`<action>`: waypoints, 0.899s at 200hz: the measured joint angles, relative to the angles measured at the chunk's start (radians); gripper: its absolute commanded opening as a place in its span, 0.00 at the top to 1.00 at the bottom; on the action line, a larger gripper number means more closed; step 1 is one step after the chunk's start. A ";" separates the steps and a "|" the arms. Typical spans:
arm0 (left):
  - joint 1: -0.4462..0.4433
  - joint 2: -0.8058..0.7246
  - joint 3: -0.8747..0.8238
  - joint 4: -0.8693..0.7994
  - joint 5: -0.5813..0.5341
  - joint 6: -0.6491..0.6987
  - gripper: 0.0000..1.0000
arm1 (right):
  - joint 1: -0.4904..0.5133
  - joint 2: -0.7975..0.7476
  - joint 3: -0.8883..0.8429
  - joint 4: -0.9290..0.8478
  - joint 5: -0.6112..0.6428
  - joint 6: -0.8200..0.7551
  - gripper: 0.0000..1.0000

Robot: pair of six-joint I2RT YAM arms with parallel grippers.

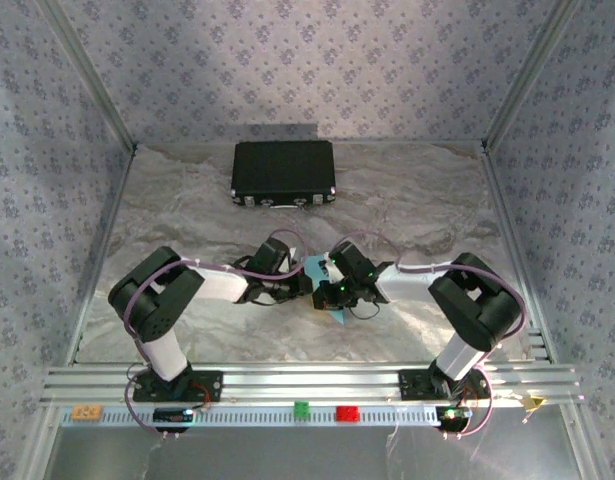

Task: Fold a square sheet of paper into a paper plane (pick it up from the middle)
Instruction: Third fold the triangle at the center of the table.

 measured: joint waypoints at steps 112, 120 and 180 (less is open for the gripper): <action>0.015 0.007 0.000 0.007 0.027 0.003 1.00 | -0.055 -0.183 -0.140 -0.010 -0.067 0.015 0.95; 0.015 0.008 0.000 0.007 0.028 0.003 1.00 | -0.052 -0.170 -0.111 -0.016 -0.068 0.014 0.94; 0.024 0.016 0.000 0.015 0.052 0.003 1.00 | -0.042 0.033 0.054 -0.025 -0.085 0.000 0.94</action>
